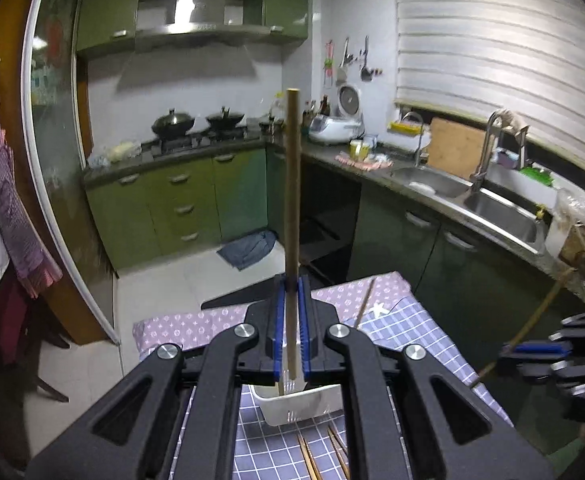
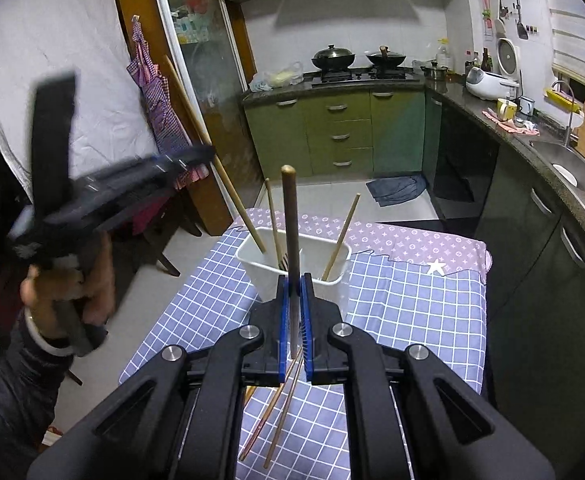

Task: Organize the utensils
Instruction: 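Carry both chopsticks upright over the white holder and open the left gripper, then open the right gripper to drop its chopstick into the holder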

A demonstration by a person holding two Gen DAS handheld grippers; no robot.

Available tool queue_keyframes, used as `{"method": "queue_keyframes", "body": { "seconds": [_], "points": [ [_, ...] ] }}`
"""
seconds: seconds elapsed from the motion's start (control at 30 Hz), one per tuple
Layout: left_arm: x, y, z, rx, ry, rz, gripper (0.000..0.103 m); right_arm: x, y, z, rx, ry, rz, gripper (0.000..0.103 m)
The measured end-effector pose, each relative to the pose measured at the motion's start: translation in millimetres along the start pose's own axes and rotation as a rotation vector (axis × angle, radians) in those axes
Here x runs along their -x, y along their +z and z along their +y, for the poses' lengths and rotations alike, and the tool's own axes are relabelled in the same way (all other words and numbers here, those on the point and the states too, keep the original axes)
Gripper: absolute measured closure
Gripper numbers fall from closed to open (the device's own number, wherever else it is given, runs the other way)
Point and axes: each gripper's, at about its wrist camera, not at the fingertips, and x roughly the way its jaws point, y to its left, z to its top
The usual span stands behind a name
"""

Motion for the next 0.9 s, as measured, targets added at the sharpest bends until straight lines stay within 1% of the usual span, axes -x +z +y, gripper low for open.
{"method": "queue_keyframes", "body": {
  "seconds": [0.17, 0.3, 0.37, 0.4, 0.43, 0.5, 0.57, 0.6, 0.63, 0.7, 0.8, 0.9],
  "points": [
    [-40.8, -17.1, 6.8, 0.002, 0.031, 0.082, 0.096, 2.5, 8.4, -1.9, -0.002, -0.003, -0.012, 0.096],
    [-60.6, -40.2, 10.8, 0.011, 0.025, 0.154, 0.096, 3.8, 20.7, -1.0, -0.002, -0.001, -0.029, 0.096],
    [-62.0, -49.1, 12.1, 0.012, 0.022, 0.167, 0.09, 4.0, 27.7, 0.0, 0.0, 0.003, -0.039, 0.096],
    [-60.2, -51.9, 13.7, 0.019, 0.017, 0.167, 0.08, 4.5, 32.6, 1.0, 0.001, 0.004, -0.048, 0.096],
    [-56.8, -53.7, 14.9, 0.026, 0.017, 0.163, 0.064, 5.1, 38.0, 1.5, 0.0, 0.005, -0.058, 0.096],
    [-45.2, -55.5, 19.6, 0.044, 0.019, 0.135, 0.054, 4.8, 51.1, 1.5, -0.006, 0.001, -0.078, 0.096],
    [-31.2, -55.9, 20.0, 0.034, 0.027, 0.106, 0.047, 2.8, 64.0, -1.6, -0.018, -0.012, -0.1, 0.096],
    [-21.7, -56.8, 19.7, 0.022, 0.036, 0.085, 0.039, 0.4, 70.0, -3.3, -0.024, -0.017, -0.106, 0.096],
    [-11.8, -58.7, 19.4, 0.016, 0.046, 0.064, 0.036, -1.1, 75.9, -5.8, -0.031, -0.019, -0.109, 0.096],
    [1.8, -62.4, 17.9, 0.004, 0.048, 0.048, 0.035, -10.6, 86.8, -11.3, -0.051, -0.027, -0.116, 0.096],
    [18.6, -71.2, 15.6, -0.007, 0.038, 0.054, 0.033, -33.5, 97.4, -20.9, -0.08, -0.034, -0.1, 0.096],
    [31.3, -81.9, 17.4, 0.002, 0.018, 0.068, 0.025, -61.5, 97.4, -26.3, -0.085, -0.043, -0.055, 0.096]
  ]
}}
